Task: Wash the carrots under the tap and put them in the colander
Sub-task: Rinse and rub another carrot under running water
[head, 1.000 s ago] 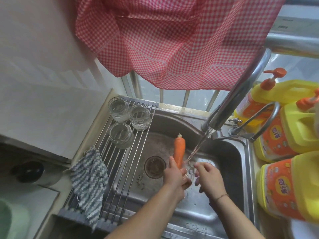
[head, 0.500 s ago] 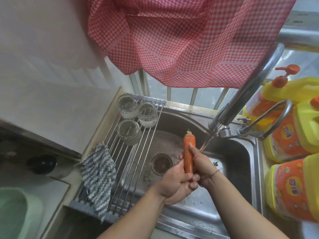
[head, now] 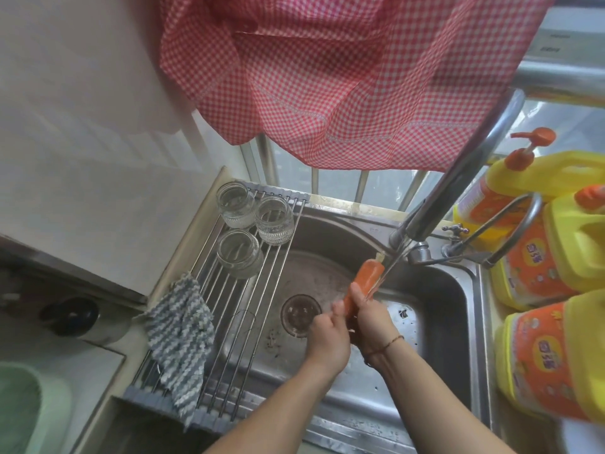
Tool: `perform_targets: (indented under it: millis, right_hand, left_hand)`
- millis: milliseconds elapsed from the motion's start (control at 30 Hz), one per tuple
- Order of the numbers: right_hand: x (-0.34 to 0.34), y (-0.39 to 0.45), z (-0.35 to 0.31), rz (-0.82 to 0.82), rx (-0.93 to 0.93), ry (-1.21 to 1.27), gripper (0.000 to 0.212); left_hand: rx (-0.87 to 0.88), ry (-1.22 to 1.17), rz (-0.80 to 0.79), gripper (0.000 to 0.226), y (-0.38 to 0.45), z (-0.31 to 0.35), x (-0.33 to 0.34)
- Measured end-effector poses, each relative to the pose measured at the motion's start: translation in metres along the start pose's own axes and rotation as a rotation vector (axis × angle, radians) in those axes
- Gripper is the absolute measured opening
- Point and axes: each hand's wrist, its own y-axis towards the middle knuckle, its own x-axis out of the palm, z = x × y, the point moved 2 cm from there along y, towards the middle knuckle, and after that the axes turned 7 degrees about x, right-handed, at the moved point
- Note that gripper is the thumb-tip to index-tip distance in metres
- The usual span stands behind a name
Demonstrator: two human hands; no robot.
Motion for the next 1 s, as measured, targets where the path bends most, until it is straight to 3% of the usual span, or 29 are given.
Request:
perform_targets:
  millis: [67,133,233,367,433,500,600,700,767,833,933,1000]
  right_hand:
    - [-0.003,0.0,0.004,0.041,-0.027,-0.032,0.034]
    - [-0.007,-0.001,0.005,0.056,-0.038,-0.017,0.029]
    - [-0.01,0.001,0.008,0.016,0.023,0.014,0.04]
    - [-0.007,-0.001,0.006,-0.127,0.117,0.115,0.049]
    - [-0.006,0.003,0.01,-0.124,0.111,0.165,0.045]
    - [-0.01,0.007,0.014,-0.092,0.121,0.14,0.046]
    - [-0.019,0.005,0.012,0.009,0.068,-0.087,0.044]
    - [-0.023,0.006,0.008,0.044,0.117,-0.164,0.042]
    - [-0.024,0.008,0.008,0.087,0.196,-0.12,0.038]
    - [-0.023,0.008,0.009,0.095,0.228,-0.022,0.039]
    - [-0.02,0.01,0.007,0.107,0.303,0.179,0.053]
    - [-0.021,0.009,0.006,0.087,0.361,0.331,0.05]
  left_hand:
    - [-0.143,0.025,-0.051,0.06,0.004,0.003,-0.004]
    - [-0.302,-0.149,-0.197,0.057,0.004,0.007,-0.006]
    - [-0.491,-0.45,-0.423,0.057,0.0,0.007,-0.006]
    - [-0.571,-0.862,-0.593,0.053,-0.014,0.005,0.002]
    - [-0.549,-0.943,-0.647,0.048,-0.019,0.005,0.005]
    - [-0.532,-0.835,-0.675,0.047,-0.018,0.003,0.001]
    - [-0.467,-0.442,-0.631,0.047,-0.015,-0.001,-0.005]
    - [-0.287,-0.161,-0.532,0.044,-0.017,0.003,-0.002]
    - [-0.079,0.134,-0.459,0.041,-0.018,0.006,0.001]
    - [0.024,0.337,-0.433,0.044,-0.022,0.007,0.004]
    - [0.163,0.391,-0.347,0.048,-0.026,0.011,0.002]
    - [0.272,0.329,-0.224,0.045,-0.022,0.014,-0.003]
